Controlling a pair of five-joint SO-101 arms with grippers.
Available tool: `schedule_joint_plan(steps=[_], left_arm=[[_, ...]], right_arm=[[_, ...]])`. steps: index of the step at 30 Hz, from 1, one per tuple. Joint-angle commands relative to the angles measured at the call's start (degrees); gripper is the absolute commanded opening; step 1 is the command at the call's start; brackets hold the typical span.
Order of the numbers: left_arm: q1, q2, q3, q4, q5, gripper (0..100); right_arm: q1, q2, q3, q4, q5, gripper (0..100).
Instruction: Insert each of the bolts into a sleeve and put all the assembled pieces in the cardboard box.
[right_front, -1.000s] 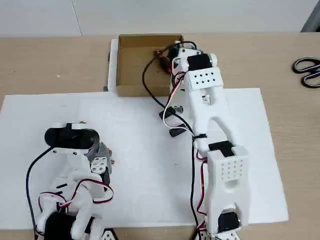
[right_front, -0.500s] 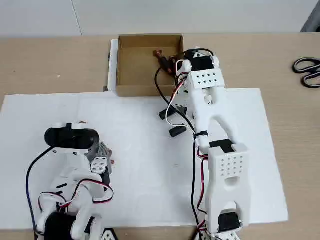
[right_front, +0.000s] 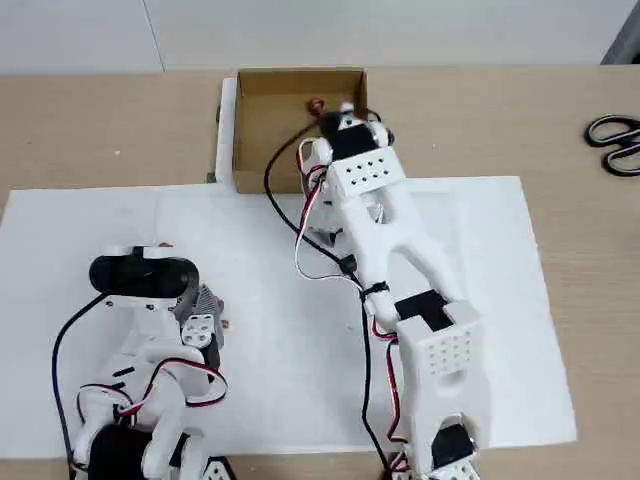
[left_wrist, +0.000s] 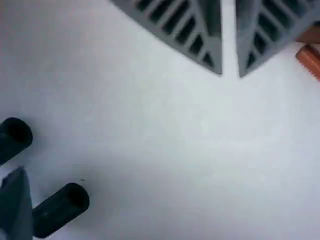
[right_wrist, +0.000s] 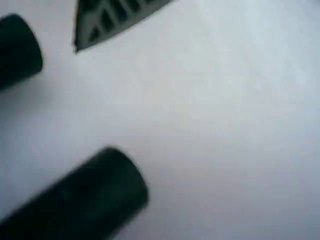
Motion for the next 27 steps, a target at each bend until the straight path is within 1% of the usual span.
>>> schedule_joint_plan(steps=[1, 6, 9, 18, 27], left_arm=[[-0.35, -0.26, -0.22, -0.35, 0.00, 1], [-0.35, -0.26, -0.22, -0.35, 0.00, 1], [-0.35, -0.26, -0.22, -0.35, 0.00, 1], [-0.35, -0.26, -0.22, -0.18, 0.00, 1], [-0.35, -0.26, -0.22, -0.18, 0.00, 1]], right_arm=[[-0.84, -3.47, 1.14, 0.92, -1.14, 23.0], [-0.66, -3.21, 1.32, 0.84, -4.57, 23.0], [-0.66, -3.03, 1.32, 0.66, -5.36, 23.0], [-0.57, 2.33, 1.14, 0.57, -5.54, 23.0], [4.70, 4.53, 1.14, -3.56, -5.10, 23.0]])
